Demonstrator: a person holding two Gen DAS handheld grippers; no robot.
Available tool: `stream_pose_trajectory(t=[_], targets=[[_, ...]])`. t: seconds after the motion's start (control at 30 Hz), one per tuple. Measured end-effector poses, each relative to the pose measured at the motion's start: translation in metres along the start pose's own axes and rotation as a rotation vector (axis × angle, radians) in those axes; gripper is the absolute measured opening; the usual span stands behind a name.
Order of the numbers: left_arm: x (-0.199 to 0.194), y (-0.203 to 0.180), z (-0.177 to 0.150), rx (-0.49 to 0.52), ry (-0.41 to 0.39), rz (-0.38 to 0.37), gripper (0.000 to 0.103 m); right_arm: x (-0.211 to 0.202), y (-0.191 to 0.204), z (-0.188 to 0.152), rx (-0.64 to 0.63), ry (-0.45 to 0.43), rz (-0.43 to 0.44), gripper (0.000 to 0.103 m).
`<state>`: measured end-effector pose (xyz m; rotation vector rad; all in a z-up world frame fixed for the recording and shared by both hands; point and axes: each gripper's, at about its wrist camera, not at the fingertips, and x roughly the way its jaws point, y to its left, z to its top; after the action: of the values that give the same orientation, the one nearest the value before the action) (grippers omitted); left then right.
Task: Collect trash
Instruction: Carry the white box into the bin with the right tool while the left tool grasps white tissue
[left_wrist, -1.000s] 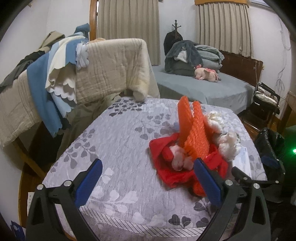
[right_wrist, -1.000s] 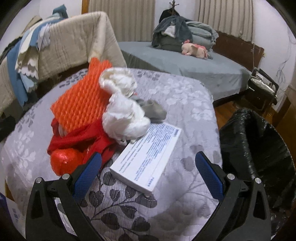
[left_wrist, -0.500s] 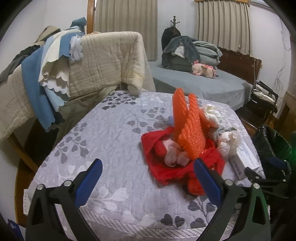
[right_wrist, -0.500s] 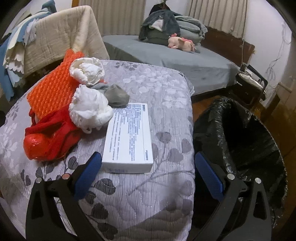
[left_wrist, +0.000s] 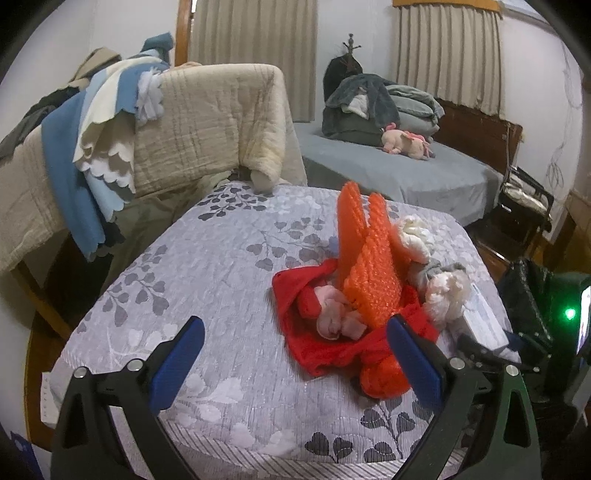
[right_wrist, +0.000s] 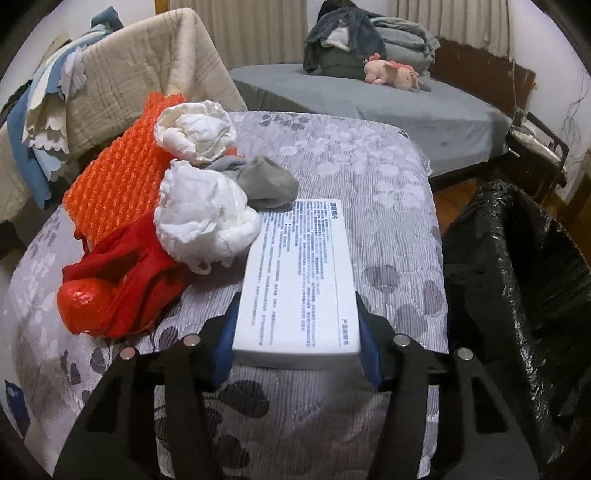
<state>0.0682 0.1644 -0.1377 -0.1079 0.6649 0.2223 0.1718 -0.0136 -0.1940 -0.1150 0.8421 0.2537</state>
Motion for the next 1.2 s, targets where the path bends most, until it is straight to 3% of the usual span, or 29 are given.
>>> stream_pose_trajectory(t=[0.3,0.53,0.9,1.2], targets=[[-0.004,-0.032,0.001,0.064,-0.007,-0.052,0.096,-0.025,-0.017,0.002,0.015,-0.057,-0.063,0.053],[0.0,-0.063,-0.001,0.115,0.0,-0.121,0.088,-0.05,-0.04,0.006,0.045,-0.113,-0.07,0.053],[0.017,-0.114,-0.009,0.182,0.02,-0.235,0.076,-0.072,-0.08,0.0,0.12,-0.124,-0.1,0.053],[0.042,-0.152,-0.023,0.247,0.065,-0.254,0.071,-0.077,-0.106,-0.003,0.162,-0.122,-0.132,0.053]])
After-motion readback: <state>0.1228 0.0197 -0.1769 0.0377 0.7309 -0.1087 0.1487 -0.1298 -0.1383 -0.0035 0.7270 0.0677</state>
